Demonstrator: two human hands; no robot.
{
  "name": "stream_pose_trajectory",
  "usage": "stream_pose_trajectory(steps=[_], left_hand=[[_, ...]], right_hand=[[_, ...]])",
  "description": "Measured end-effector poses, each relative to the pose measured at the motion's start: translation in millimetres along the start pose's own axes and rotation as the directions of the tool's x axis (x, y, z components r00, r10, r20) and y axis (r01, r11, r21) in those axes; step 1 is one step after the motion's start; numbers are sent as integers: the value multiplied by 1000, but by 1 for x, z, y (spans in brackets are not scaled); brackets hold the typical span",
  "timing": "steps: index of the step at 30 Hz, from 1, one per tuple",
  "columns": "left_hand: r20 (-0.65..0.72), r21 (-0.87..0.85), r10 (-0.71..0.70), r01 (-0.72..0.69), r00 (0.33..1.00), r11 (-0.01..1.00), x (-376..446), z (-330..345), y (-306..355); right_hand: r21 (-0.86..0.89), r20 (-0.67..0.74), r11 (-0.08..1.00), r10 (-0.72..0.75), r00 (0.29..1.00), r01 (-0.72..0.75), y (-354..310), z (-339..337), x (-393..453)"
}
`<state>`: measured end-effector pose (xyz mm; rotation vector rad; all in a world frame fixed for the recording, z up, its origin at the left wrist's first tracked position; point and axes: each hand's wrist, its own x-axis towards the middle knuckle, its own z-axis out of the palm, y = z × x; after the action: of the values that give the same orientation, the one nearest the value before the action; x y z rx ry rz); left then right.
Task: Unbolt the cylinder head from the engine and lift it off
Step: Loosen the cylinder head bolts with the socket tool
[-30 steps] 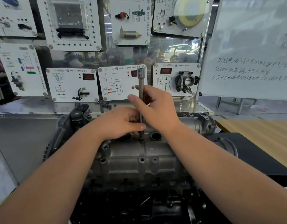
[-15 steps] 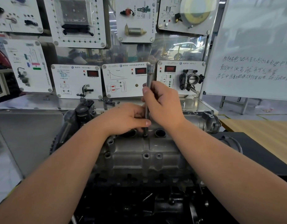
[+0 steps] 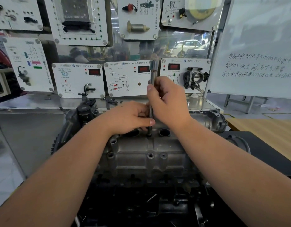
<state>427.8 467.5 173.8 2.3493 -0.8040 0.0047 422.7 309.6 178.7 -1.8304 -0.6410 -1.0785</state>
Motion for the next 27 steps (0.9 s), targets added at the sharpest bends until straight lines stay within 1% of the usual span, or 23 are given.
stream_pose_trajectory(steps=[3, 6, 11, 13, 17, 19, 20, 22, 25, 27], left_hand=[[1, 3, 5, -5, 1000, 1000, 0, 0, 2], [-16, -39, 3, -4, 1000, 999, 1, 0, 2], [9, -38, -25, 25, 1000, 999, 2, -1, 0], [11, -21, -31, 31, 999, 999, 2, -1, 0], [10, -19, -18, 18, 1000, 1000, 0, 0, 2], [0, -1, -17, 17, 1000, 1000, 1, 0, 3], [-8, -6, -22, 22, 1000, 1000, 1, 0, 3], [-19, -39, -30, 30, 999, 999, 1, 0, 2], [-13, -109, -29, 27, 999, 994, 0, -1, 1], [-11, -95, -29, 27, 1000, 995, 0, -2, 0]], right_hand=[[43, 23, 999, 12, 1000, -13, -2, 1, 0], [27, 23, 999, 28, 999, -28, -1, 1, 1], [-8, 59, 1000, -26, 998, 26, 0, -1, 3], [5, 77, 1000, -29, 997, 29, 0, -2, 2], [1, 54, 999, -49, 997, 49, -1, -1, 1], [32, 44, 999, -12, 999, 11, -2, 0, 1], [44, 34, 999, 2, 999, -3, -3, 1, 1], [41, 25, 999, -19, 1000, 18, -3, 2, 1], [-7, 58, 998, -63, 996, 63, -2, 2, 1], [-22, 82, 998, -64, 995, 66, -3, 1, 1]])
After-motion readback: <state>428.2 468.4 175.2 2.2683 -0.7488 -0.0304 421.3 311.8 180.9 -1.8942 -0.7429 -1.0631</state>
